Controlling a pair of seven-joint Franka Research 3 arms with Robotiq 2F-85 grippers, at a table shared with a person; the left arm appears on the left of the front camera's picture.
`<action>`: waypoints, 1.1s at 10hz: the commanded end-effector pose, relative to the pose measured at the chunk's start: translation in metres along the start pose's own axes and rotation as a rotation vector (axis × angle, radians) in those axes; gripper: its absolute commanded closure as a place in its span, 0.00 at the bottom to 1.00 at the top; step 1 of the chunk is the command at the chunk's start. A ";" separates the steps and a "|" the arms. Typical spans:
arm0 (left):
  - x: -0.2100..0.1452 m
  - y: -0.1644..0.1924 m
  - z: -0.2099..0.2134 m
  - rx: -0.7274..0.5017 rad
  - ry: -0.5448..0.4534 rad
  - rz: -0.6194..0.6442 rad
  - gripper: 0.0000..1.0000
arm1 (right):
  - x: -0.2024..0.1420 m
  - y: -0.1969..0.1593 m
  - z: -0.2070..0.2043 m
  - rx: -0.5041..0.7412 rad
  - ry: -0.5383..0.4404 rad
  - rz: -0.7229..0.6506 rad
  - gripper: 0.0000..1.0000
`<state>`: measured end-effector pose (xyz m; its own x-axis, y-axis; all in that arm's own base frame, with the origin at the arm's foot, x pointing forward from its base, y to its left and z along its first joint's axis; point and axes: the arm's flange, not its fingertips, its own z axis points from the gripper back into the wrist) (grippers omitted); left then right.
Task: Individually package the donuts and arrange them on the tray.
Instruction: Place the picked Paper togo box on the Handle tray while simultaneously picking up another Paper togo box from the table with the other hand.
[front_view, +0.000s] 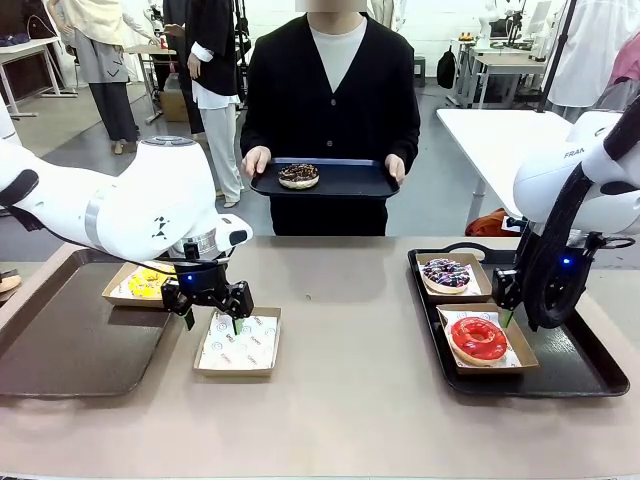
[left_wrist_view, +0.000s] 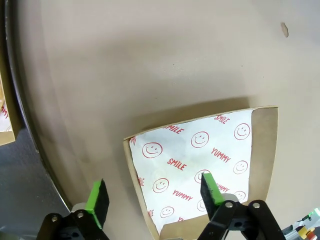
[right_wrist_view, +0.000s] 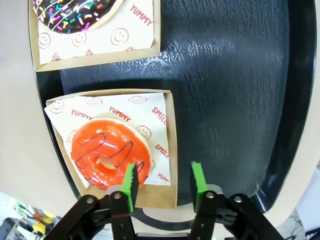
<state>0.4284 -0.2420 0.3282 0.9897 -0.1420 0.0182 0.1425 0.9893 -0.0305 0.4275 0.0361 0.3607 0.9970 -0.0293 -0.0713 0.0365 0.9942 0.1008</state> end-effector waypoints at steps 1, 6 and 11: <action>0.000 -0.001 0.002 -0.028 -0.009 0.011 0.58 | 0.001 -0.003 0.000 0.038 0.003 0.021 0.06; 0.001 0.000 0.003 -0.029 -0.004 0.016 1.00 | -0.002 -0.003 0.001 0.040 0.000 0.023 0.00; 0.002 0.004 0.006 -0.033 0.004 0.027 1.00 | -0.009 -0.006 0.009 0.062 -0.016 0.025 0.00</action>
<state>0.4309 -0.2401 0.3305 0.9928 -0.1186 0.0167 0.1193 0.9917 -0.0487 0.4260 0.0348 0.3696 0.9981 -0.0270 -0.0555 0.0336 0.9921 0.1206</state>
